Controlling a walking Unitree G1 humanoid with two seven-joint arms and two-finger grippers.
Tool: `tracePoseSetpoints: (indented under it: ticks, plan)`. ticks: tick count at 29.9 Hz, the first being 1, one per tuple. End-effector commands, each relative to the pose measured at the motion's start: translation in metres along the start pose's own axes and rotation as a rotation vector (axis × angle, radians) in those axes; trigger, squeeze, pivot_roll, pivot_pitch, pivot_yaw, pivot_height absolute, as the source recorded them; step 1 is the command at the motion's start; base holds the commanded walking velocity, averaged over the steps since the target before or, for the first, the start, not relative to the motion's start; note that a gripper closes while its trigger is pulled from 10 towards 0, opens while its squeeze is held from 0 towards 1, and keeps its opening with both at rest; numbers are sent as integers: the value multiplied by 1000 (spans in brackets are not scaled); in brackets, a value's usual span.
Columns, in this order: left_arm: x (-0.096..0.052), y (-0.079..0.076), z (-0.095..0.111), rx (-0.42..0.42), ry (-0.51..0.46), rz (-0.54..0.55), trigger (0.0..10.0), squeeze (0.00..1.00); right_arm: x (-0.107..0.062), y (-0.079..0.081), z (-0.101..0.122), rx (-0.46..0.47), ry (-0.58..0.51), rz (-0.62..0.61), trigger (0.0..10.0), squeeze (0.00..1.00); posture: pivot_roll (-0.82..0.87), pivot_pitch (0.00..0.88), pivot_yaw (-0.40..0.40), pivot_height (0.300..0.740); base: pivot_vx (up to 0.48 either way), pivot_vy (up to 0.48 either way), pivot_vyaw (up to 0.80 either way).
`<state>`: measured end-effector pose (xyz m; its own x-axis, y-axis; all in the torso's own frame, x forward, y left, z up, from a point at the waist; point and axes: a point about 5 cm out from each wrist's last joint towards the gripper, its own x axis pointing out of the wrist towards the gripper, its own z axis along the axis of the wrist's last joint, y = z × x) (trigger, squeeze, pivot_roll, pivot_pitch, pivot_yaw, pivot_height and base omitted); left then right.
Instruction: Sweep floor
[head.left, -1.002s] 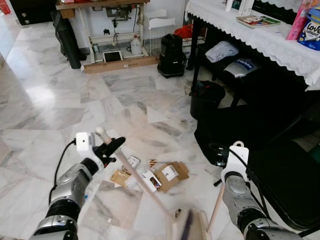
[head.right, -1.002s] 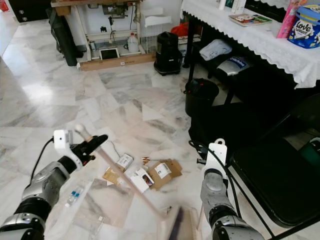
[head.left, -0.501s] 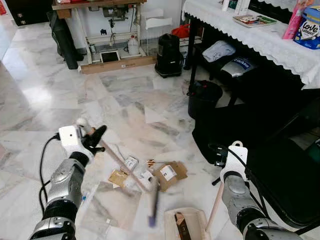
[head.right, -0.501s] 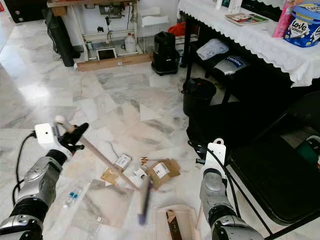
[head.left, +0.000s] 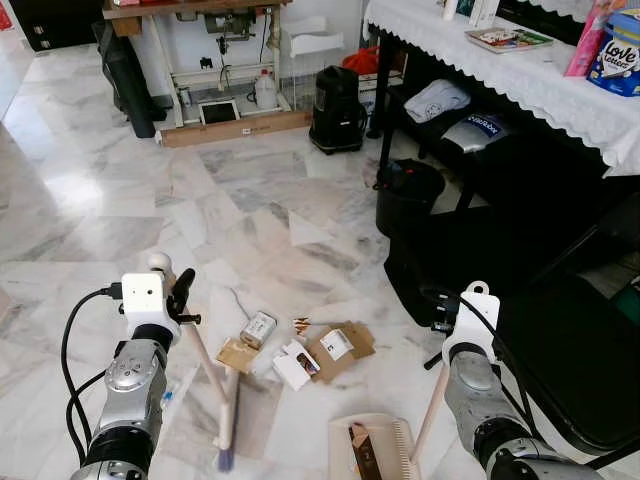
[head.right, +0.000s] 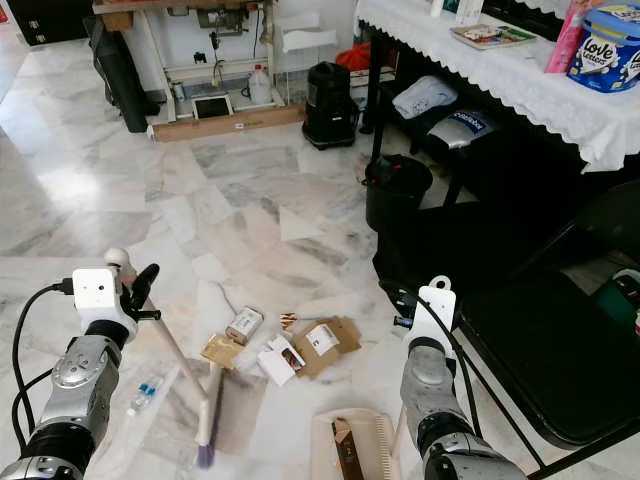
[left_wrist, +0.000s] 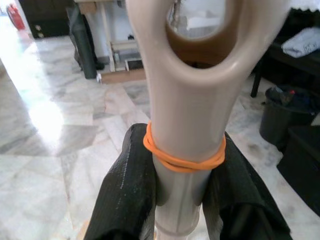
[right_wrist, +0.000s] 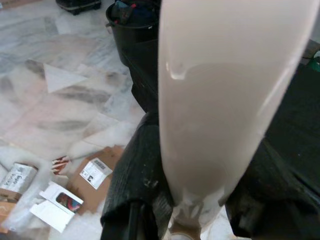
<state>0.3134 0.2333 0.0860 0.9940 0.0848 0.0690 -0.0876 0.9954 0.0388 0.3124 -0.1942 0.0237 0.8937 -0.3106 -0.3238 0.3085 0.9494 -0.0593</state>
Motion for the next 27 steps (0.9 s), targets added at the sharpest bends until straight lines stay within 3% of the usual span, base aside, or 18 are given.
tracePoseSetpoints:
  ticks: [1, 17, 27]
  plan:
    - [8, -4, 14, 25, -72, -9, 10000, 0, 0, 6, 7, 46, -43, 24, 10000, 0, 72, 0, 26, 740, 0, 0, 0]
    - [17, -18, 21, 52, -116, -24, 10000, 0, 0, 11, 34, 68, -236, 77, 10000, 0, 65, 0, 42, 740, 0, 0, 0]
    - [27, -10, 30, 80, -121, -48, 10000, 0, 3, 12, 37, 320, -197, 48, 10000, 0, 48, 0, 99, 740, 0, 0, 0]
